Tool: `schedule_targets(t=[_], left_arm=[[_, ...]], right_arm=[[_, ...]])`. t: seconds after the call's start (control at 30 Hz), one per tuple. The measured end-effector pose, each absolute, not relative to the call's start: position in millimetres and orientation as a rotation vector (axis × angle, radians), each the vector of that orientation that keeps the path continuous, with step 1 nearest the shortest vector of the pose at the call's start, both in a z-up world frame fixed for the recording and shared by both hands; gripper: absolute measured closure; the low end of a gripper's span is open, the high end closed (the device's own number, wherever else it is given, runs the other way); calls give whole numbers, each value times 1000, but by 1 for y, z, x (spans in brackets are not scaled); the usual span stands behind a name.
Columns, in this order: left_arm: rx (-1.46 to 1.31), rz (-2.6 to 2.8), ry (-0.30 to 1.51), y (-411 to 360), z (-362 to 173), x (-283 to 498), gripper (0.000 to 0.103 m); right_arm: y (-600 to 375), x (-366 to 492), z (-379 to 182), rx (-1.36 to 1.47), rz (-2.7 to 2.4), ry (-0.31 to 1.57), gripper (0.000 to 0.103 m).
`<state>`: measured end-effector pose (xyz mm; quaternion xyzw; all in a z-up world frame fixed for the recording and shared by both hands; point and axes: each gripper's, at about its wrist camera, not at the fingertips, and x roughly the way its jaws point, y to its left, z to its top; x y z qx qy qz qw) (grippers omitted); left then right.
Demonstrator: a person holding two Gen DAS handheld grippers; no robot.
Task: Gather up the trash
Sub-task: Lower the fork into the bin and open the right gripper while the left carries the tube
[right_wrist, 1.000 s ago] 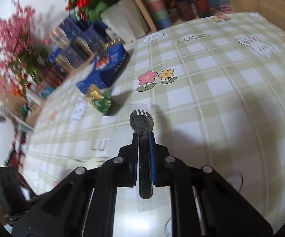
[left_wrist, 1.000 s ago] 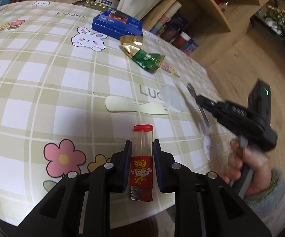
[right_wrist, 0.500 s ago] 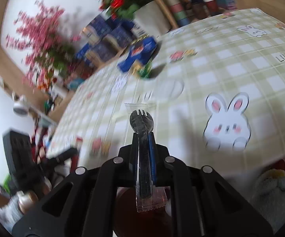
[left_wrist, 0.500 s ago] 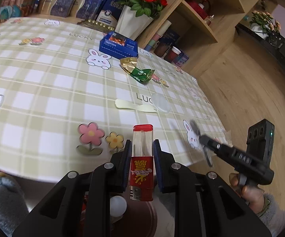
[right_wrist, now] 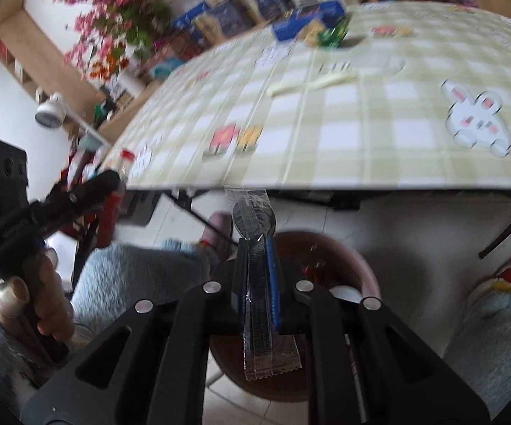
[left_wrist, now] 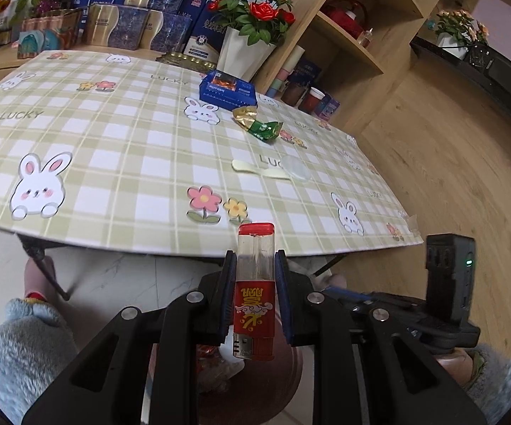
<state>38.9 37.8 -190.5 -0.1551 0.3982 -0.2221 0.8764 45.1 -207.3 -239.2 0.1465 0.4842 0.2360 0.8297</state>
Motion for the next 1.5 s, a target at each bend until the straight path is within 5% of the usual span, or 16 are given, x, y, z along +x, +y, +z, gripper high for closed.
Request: schedule_targets(t=[0.53,1.03,1.13,1.2,1.37,1.5], left_arm=[[-299,-442,811,42,-195,23,81],[-263,-425,844,34,-208,21,81],[-254,-423,856,33,-213,21,81],[-246,-423,866,32,-218,21,81],[-216,-435,899,23,-227,22,81],[-176,-453,941,12,-238,24,81]], right_arm=[[-185,38,-304,329,464,1276,89],[-196,35,-292,319,410,1231,79],[-200,32,-277,280,369,1154,69],[-204,29,-264,240,324,1086,41],[-209,18,-239,102,191,903,14],[-215,15,-228,68,125,815,6]])
